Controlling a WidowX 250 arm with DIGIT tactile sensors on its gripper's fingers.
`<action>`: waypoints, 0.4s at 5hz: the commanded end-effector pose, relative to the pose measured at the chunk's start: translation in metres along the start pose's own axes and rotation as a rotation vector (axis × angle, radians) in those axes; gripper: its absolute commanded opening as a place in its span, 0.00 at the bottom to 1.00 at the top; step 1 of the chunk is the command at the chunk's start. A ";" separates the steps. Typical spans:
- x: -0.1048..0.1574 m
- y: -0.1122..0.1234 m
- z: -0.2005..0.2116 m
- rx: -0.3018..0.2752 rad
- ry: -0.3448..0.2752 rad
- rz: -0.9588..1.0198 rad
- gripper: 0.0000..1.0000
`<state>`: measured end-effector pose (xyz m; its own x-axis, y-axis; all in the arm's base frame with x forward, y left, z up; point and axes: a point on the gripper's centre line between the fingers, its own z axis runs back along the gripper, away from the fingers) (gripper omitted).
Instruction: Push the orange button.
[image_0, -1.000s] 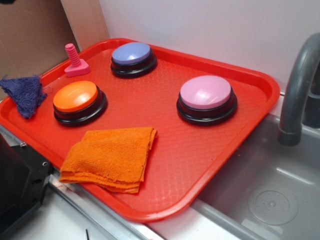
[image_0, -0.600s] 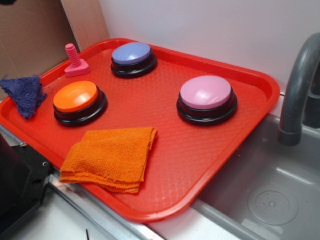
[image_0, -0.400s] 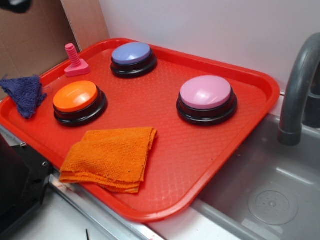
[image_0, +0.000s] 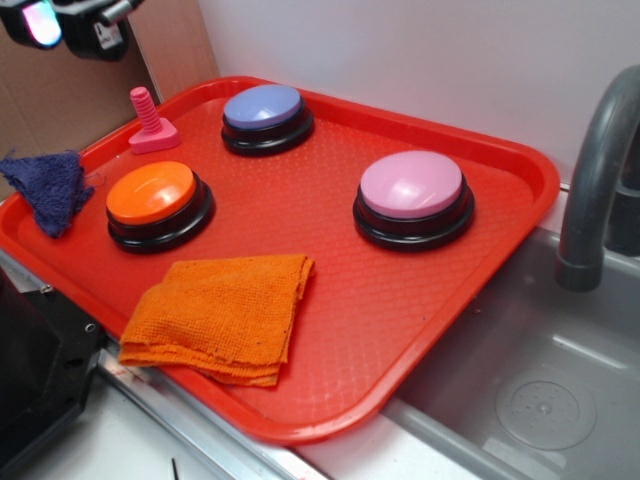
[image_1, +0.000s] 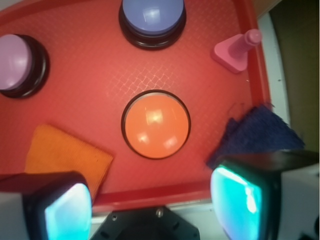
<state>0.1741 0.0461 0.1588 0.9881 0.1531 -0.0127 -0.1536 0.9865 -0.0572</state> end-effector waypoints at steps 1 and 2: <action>-0.001 0.019 -0.046 0.041 -0.017 0.007 1.00; 0.006 0.028 -0.063 0.074 -0.032 0.022 1.00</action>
<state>0.1739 0.0649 0.0890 0.9881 0.1539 -0.0058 -0.1538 0.9881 0.0058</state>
